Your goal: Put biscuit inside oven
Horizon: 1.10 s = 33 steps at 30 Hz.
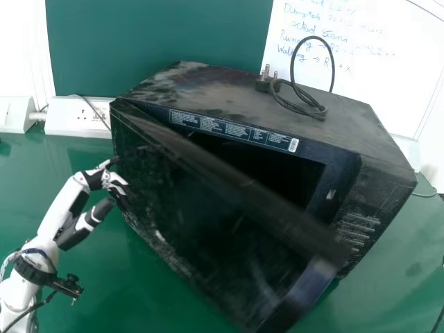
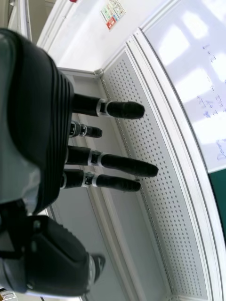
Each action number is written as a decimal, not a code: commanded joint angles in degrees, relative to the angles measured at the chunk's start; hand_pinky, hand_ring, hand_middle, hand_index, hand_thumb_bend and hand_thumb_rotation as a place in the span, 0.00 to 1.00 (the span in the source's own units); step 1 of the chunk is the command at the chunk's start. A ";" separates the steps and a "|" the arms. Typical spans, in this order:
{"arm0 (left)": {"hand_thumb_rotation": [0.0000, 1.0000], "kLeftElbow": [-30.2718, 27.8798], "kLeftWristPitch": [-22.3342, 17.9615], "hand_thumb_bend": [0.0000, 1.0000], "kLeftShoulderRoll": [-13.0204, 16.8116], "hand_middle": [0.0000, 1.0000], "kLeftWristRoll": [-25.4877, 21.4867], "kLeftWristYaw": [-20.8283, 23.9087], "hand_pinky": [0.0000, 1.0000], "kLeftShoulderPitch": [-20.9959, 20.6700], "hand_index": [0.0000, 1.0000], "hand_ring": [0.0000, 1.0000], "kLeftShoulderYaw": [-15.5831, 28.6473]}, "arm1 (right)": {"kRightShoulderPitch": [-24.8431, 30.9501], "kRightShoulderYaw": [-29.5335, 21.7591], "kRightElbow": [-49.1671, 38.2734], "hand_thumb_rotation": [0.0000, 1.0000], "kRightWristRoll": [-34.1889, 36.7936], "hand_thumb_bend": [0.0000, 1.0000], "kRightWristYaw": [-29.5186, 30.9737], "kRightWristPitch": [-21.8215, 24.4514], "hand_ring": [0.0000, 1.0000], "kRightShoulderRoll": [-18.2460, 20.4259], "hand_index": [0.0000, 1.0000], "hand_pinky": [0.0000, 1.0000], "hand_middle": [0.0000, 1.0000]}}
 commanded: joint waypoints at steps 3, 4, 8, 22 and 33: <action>0.06 2.39 -2.03 0.51 1.17 0.40 0.05 -0.89 0.27 -0.12 0.48 0.34 -0.84 | 0.76 -0.11 -0.16 0.64 -0.48 0.91 -1.47 0.80 0.26 -1.09 0.54 0.20 0.40; 0.06 2.73 -2.42 0.51 1.29 0.40 0.49 -0.71 0.27 -0.21 0.48 0.34 -0.83 | 0.98 -0.03 0.07 0.64 -0.51 0.91 -1.71 0.25 0.26 -1.20 0.54 0.20 0.40; 0.06 3.81 -2.83 0.51 1.56 0.41 -0.29 -1.09 0.27 -0.31 0.48 0.34 -1.08 | 1.16 0.05 0.66 0.65 0.06 0.90 -1.77 0.20 0.26 -1.71 0.55 0.20 0.40; 0.06 8.05 -4.95 0.52 2.08 0.42 -0.89 -1.73 0.30 -1.64 0.48 0.36 -1.54 | 1.81 0.76 1.09 0.62 0.61 0.83 -2.45 -1.17 0.26 -2.52 0.54 0.20 0.39; 0.06 9.86 -4.75 0.51 3.19 0.43 0.25 -0.99 0.30 -2.19 0.48 0.36 -0.44 | 1.68 0.55 0.59 0.60 2.16 0.86 -3.06 1.29 0.26 -2.40 0.55 0.20 0.40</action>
